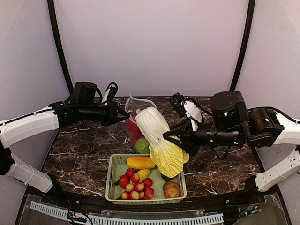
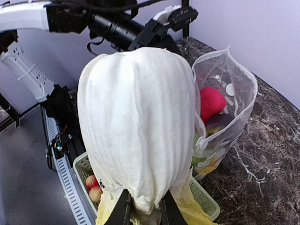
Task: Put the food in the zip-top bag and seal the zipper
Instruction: Place the fake vegetable in the zipper food storage bag.
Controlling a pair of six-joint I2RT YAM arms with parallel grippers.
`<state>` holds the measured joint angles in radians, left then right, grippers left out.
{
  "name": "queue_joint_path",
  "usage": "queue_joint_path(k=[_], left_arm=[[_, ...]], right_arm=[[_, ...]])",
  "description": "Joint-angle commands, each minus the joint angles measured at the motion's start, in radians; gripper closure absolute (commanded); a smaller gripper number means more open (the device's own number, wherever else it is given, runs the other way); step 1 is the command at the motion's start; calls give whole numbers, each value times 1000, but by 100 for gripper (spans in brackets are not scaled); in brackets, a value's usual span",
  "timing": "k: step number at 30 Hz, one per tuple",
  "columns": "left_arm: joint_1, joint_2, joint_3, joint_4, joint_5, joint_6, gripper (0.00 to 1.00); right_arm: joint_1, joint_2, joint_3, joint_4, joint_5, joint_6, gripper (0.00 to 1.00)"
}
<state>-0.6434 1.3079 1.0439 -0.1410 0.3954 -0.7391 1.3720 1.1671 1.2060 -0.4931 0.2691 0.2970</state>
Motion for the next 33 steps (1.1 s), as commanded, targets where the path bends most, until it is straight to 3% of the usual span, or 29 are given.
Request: queue_joint_path(k=[1, 13, 21, 33], left_arm=[[-12, -9, -14, 69, 47, 4, 99], [-43, 2, -16, 78, 54, -7, 99], [-44, 4, -14, 84, 52, -15, 99], [-44, 3, -14, 99, 48, -25, 99]], right_arm=[[-64, 26, 94, 85, 105, -38, 100], [-253, 224, 318, 330, -7, -136, 100], [-340, 308, 315, 467, -86, -11, 100], [-349, 386, 225, 602, -64, 190, 100]])
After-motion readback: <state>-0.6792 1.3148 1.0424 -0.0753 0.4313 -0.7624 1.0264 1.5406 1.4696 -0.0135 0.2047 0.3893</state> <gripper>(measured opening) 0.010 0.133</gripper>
